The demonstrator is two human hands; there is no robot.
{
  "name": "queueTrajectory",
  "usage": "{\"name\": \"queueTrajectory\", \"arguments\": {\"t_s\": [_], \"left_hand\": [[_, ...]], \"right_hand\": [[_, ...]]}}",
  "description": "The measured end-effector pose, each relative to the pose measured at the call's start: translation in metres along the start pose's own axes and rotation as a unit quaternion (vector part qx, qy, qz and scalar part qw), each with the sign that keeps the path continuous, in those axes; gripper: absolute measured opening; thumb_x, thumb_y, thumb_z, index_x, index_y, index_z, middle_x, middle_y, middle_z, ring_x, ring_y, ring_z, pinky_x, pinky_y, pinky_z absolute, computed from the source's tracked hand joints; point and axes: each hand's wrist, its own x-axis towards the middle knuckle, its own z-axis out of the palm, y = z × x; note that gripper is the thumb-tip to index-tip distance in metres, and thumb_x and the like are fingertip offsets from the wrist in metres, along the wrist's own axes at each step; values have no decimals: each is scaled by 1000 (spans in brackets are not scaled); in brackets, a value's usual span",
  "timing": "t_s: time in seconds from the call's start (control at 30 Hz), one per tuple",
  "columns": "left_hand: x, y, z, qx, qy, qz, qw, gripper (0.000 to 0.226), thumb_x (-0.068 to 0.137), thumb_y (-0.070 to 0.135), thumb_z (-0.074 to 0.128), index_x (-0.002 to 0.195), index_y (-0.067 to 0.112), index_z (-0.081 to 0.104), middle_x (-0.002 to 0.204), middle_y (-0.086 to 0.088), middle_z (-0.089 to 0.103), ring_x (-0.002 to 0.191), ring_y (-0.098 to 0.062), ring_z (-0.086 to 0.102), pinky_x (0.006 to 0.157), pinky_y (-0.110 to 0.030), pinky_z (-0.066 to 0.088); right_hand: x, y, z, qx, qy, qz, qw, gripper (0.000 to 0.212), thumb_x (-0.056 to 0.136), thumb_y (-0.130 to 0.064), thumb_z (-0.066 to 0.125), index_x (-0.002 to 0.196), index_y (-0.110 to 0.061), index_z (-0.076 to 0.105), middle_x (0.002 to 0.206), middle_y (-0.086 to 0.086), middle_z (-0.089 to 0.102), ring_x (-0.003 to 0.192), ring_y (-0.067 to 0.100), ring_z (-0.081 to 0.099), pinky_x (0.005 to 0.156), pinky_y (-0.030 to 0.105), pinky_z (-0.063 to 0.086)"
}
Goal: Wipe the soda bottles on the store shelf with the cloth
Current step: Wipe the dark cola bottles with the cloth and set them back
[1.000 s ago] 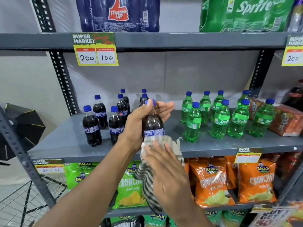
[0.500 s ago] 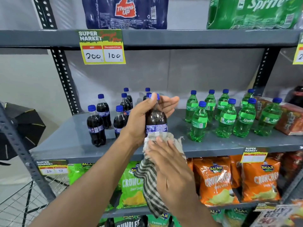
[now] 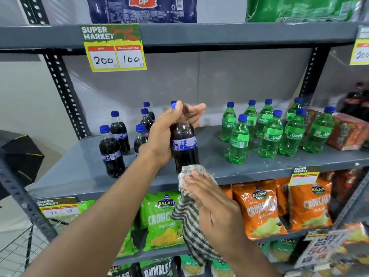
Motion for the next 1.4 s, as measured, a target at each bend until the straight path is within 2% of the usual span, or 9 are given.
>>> {"name": "queueTrajectory", "arguments": {"t_s": [0.23, 0.5, 0.6, 0.87, 1.03, 1.17, 1.23, 1.3, 1.4], "left_hand": [[21, -12, -19, 196, 3, -23, 980, 22, 99, 30, 51, 93, 16, 67, 131, -6, 69, 132, -19, 56, 110, -38, 41], [28, -37, -41, 342, 47, -94, 934, 18, 103, 38, 52, 114, 32, 65, 117, 22, 66, 104, 19, 58, 86, -11, 41], [29, -44, -48, 382, 66, -106, 915, 26, 93, 56, 53, 110, 40, 63, 113, 25, 63, 109, 7, 56, 95, -25, 39], [33, -53, -61, 413, 95, -134, 896, 57, 87, 66, 48, 131, 31, 56, 135, 10, 58, 130, -13, 48, 115, -47, 31], [31, -56, -68, 453, 79, -96, 883, 15, 100, 46, 52, 115, 44, 52, 123, 9, 62, 122, -14, 56, 109, -39, 39], [28, -55, -62, 476, 86, -36, 875, 45, 101, 30, 60, 141, 26, 38, 138, 5, 49, 127, -18, 53, 111, -39, 40], [25, -53, -51, 521, 117, 69, 843, 53, 98, 25, 64, 144, 16, 40, 143, 1, 47, 129, -11, 49, 109, -46, 43], [25, -54, -36, 609, 100, 218, 756, 47, 97, 18, 66, 139, 7, 48, 144, -11, 51, 139, -23, 42, 109, -51, 42], [35, -70, -10, 665, 11, 334, 668, 41, 96, 20, 62, 134, 7, 52, 140, -14, 57, 141, -28, 42, 118, -39, 30]], "right_hand": [[-1, 7, -11, 33, 32, 70, 997, 47, 84, 20, 72, 125, -3, 71, 134, -2, 66, 133, 5, 59, 110, 33, 50], [-10, 16, -27, 15, 58, 92, 994, 37, 86, 13, 68, 118, -5, 75, 131, -13, 65, 128, -3, 61, 106, 19, 49], [-17, 24, -31, 4, 68, 108, 992, 51, 80, 25, 74, 117, -10, 75, 127, -7, 70, 124, 3, 65, 104, 21, 51], [-24, 33, -39, 57, 83, 134, 986, 33, 92, 2, 72, 119, -17, 74, 130, -19, 70, 124, 1, 65, 101, 17, 51], [-34, 41, -43, 65, 75, 164, 981, 35, 89, -2, 68, 119, -18, 75, 133, -16, 69, 125, 2, 65, 102, 19, 52], [-44, 46, -44, 50, 79, 167, 982, 28, 93, -6, 68, 117, -16, 76, 128, -13, 72, 123, 3, 66, 101, 20, 53], [-46, 48, -47, 45, 86, 167, 981, 32, 90, -7, 67, 116, -21, 76, 128, -19, 72, 122, 2, 67, 100, 18, 53], [-47, 49, -50, 52, 90, 168, 980, 36, 90, -7, 67, 118, -28, 76, 130, -22, 70, 122, 2, 67, 100, 18, 53], [-49, 52, -55, 55, 99, 168, 979, 40, 91, -8, 67, 125, -30, 71, 130, -21, 70, 121, 4, 68, 99, 19, 54]]}}
